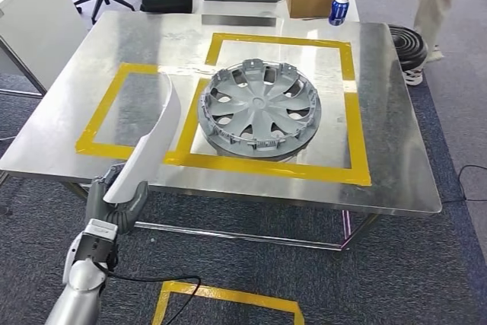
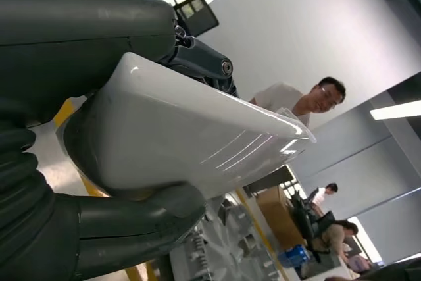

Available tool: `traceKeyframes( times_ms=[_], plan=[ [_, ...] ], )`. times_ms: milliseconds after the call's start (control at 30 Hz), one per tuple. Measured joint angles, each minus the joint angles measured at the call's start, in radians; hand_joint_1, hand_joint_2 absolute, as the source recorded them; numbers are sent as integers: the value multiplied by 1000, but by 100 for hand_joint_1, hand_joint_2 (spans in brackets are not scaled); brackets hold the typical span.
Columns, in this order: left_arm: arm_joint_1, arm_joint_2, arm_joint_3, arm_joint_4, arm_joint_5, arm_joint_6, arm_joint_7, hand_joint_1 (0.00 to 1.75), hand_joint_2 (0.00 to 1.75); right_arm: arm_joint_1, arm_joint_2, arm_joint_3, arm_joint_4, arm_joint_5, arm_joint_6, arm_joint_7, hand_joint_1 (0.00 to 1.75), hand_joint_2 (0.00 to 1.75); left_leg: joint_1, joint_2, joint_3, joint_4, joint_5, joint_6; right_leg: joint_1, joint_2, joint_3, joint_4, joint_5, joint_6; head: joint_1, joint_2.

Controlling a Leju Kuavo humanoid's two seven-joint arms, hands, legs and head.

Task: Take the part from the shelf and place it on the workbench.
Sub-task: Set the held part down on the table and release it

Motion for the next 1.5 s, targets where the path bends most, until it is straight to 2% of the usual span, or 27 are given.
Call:
traceKeyframes(
  times_ms=[167, 333, 433, 667, 833, 1000, 1233, 1400, 1500],
  plan=[
    [-84, 42, -35, 99, -117, 60, 38, 175, 175, -7, 0, 17, 0, 15, 5, -4, 0, 0, 1, 0, 2, -3, 0, -6, 0, -1, -5, 0, -1, -4, 0, 0],
    [-184, 78, -85, 200, -249, 133, 93, 175, 175, -15, 0, 35, 0, 33, 19, 15, 0, 0, 1, 0, 2, -3, 0, -8, 0, -1, -5, -1, -1, -5, 0, 0],
    [-305, 97, -136, 320, -372, 150, 167, 175, 175, -31, 1, 55, 0, 51, 23, 37, 0, 0, 0, -1, 1, -3, 2, -8, -1, -2, -5, -2, 1, -4, 1, 0],
    [-613, 100, -276, 626, -541, 44, 364, 175, 175, -64, 5, 93, 0, 47, 23, 68, 0, 0, 0, -1, 0, -3, 6, -5, -1, 0, -2, -5, 7, -1, 1, 0],
    [-756, 94, -409, 756, -733, 65, 451, 175, 175, -73, 10, 105, 0, 30, 28, 106, 0, 0, -1, -1, 0, -3, 7, -3, -1, 0, 4, -7, 9, 1, 1, 0],
    [-824, 86, -485, 827, -787, 49, 494, 175, 175, -75, 14, 114, 0, 18, 33, 121, 0, 0, -1, -1, 0, -3, 7, -3, -1, 0, 4, -7, 9, 1, 1, 0],
    [-863, 87, -522, 881, -797, 31, 516, 175, 175, -75, 15, 116, 0, 14, 33, 120, 0, 0, -1, -1, 0, -3, 7, -3, -1, -1, 4, -7, 9, 1, 0, 0],
    [-887, 91, -532, 915, -821, 4, 645, 175, 175, -75, 15, 118, 0, 5, 33, 102, 0, 0, -1, -1, 0, -3, 7, -3, -1, 0, 4, -7, 9, 1, 1, 0],
    [-906, 102, -535, 940, -841, -34, 685, 175, 175, -74, 15, 123, 0, 3, 36, 96, 0, 0, -1, -1, 0, -3, 7, -3, -1, 0, 4, -7, 9, 1, 0, 0]
  ],
)
